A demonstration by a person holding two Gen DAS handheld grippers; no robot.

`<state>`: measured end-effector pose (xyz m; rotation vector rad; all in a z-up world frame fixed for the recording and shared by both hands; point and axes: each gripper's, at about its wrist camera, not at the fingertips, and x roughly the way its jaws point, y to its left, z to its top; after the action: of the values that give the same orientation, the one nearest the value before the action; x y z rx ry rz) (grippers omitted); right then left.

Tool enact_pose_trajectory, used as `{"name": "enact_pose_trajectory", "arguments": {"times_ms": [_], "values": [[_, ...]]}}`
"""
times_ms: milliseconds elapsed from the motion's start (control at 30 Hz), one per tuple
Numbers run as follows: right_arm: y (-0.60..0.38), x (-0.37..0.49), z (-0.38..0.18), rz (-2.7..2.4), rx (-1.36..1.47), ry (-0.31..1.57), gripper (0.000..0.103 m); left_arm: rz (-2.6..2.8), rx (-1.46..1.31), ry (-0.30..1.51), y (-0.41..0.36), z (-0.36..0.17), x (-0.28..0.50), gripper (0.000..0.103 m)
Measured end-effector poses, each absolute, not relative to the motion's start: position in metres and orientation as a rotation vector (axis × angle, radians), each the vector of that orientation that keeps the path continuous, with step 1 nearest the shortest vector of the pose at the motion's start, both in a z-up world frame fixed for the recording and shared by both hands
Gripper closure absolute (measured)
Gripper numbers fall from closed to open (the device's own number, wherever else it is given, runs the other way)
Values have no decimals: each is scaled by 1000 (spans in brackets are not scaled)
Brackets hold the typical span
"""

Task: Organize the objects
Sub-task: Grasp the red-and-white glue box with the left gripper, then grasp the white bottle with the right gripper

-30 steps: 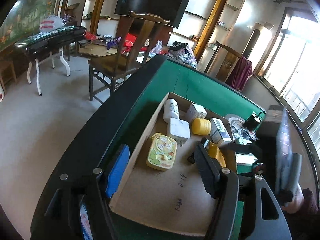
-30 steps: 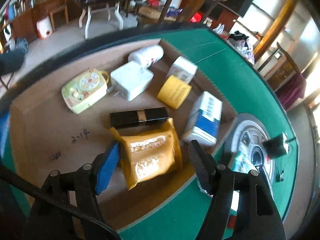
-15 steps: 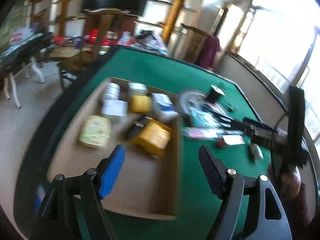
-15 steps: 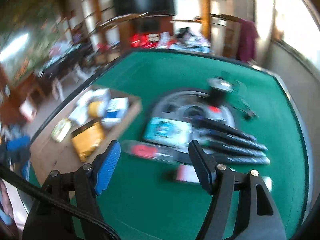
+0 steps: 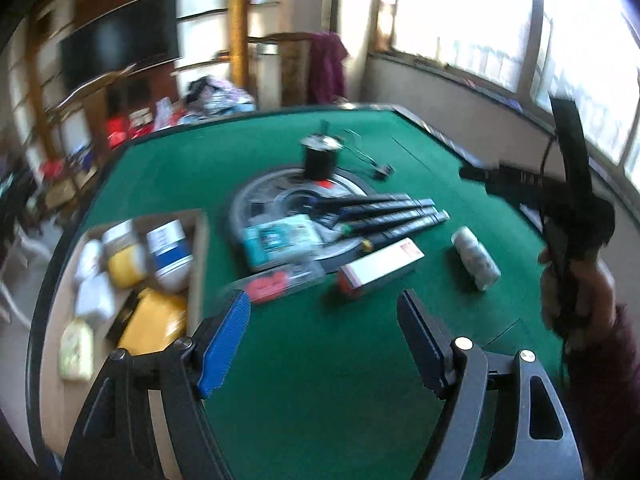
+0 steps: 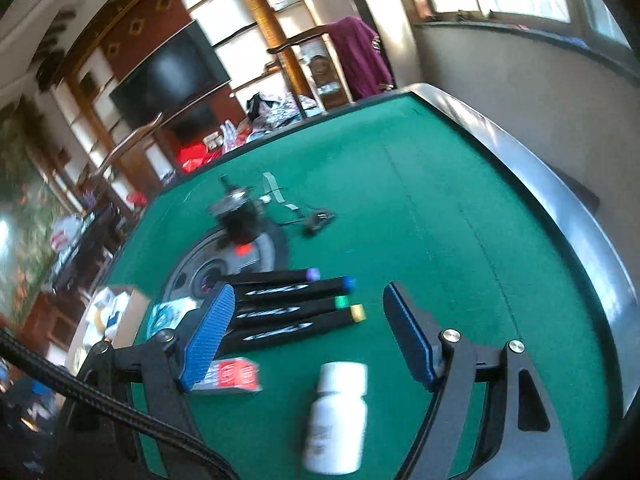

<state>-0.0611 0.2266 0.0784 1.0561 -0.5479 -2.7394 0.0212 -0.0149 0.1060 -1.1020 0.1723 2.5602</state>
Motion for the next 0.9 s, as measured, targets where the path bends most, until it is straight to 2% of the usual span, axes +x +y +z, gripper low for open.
{"name": "enact_pose_trajectory", "arguments": {"times_ms": [133,300,400,567,633,700,900], "values": [[244,-62,67,-2727,1086,-605,26,2480,-1139,361,30,79,-9,33],[249,-59,70,-2715,1062,-648,26,2404,-1167,506,66,46,-35,33],[249,-58,69,-2716,1066,-627,26,2361,-1186,554,81,32,-44,33],[247,-61,66,-2700,1079,-622,26,2335,-1231,531,94,23,-53,34],[246,-62,65,-2697,1092,-618,26,2345,-1238,507,95,25,-51,66],[245,-63,62,-2691,1113,-615,26,2337,-1265,474,94,26,-46,80],[242,-65,57,-2675,1159,-600,26,2339,-1306,416,79,29,-8,80]]}}
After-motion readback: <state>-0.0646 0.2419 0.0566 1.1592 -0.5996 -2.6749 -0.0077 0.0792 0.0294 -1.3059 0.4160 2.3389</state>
